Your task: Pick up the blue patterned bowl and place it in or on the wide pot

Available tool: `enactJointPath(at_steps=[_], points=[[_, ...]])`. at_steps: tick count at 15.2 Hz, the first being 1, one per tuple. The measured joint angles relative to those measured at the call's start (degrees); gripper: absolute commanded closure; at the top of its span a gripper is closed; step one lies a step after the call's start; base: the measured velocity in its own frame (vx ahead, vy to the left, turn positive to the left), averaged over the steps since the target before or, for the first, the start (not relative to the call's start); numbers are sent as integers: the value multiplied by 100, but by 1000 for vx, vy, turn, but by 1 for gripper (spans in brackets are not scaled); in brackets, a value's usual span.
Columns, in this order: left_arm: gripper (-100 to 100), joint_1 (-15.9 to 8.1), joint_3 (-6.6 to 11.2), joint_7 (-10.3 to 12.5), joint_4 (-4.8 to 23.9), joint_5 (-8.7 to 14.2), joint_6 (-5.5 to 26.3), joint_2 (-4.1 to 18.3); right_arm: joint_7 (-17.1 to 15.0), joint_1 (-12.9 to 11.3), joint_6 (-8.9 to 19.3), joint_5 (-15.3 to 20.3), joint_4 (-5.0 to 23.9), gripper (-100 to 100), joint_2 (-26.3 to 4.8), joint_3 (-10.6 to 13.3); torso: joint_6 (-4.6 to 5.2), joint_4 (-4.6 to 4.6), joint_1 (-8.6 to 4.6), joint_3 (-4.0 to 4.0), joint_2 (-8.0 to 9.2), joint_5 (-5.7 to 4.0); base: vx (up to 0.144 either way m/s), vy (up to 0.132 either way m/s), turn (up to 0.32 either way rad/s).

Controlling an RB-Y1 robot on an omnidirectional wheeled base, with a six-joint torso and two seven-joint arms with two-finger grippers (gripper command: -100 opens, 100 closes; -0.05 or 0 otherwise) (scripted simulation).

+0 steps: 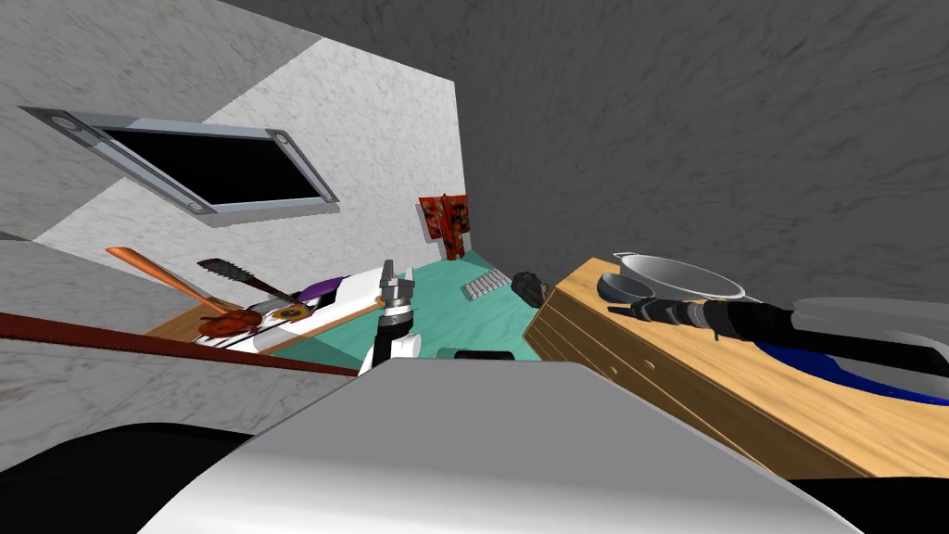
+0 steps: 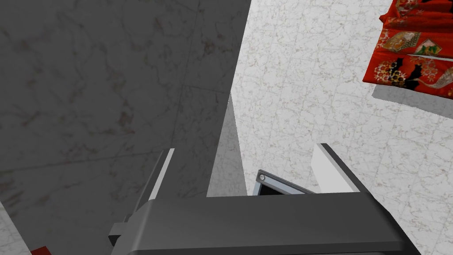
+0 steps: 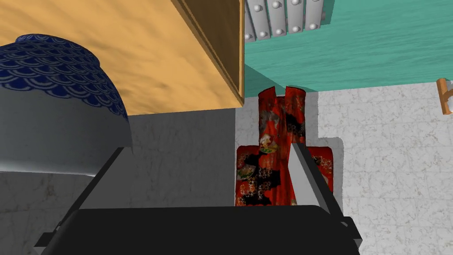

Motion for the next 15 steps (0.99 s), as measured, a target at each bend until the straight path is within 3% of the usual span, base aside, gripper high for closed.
enactJointPath(at_steps=[2, 4, 7, 10, 11, 14, 15], points=[[0, 0, 0, 0, 0, 0, 0, 0, 25, 69, -33, 55, 129, -100, -225, 40, -1, 0, -1, -1, -2, -1, 50, 23, 88], [0, 0, 0, 0, 0, 0, 0, 0, 98, 318, -71, 31, 251, -100, -487, -12, -1, -2, -3, -4, -7, -1, 51, 18, 51], [0, 0, 0, 0, 0, 0, 0, 0, -61, -139, -189, 441, 515, -100, -585, 416, -1, -2, -5, -5, -8, -2, 55, 17, 55], [0, 0, 0, 0, 0, 0, 0, 0, 24, 136, -180, 284, 502, -100, -730, 272, 2, 2, -12, 5, 10, -4, 14, 3, 20], [0, 0, 0, 0, 0, 0, 0, 0, -22, 4, -219, 461, 589, -100, -721, 383, 0, 2, -12, 6, 10, -5, 43, 7, 90], [0, 0, 0, 0, 0, 0, 0, 0, 11, 191, -249, 407, 635, -100, -876, 366, 2, 1, -13, 3, 6, -5, 38, 1, 33], [0, 0, 0, 0, 0, 0, 0, 0, -64, 66, -281, 619, 695, -100, -862, 448, 0, 1, -13, 2, 2, -5, 58, 2, 78]])
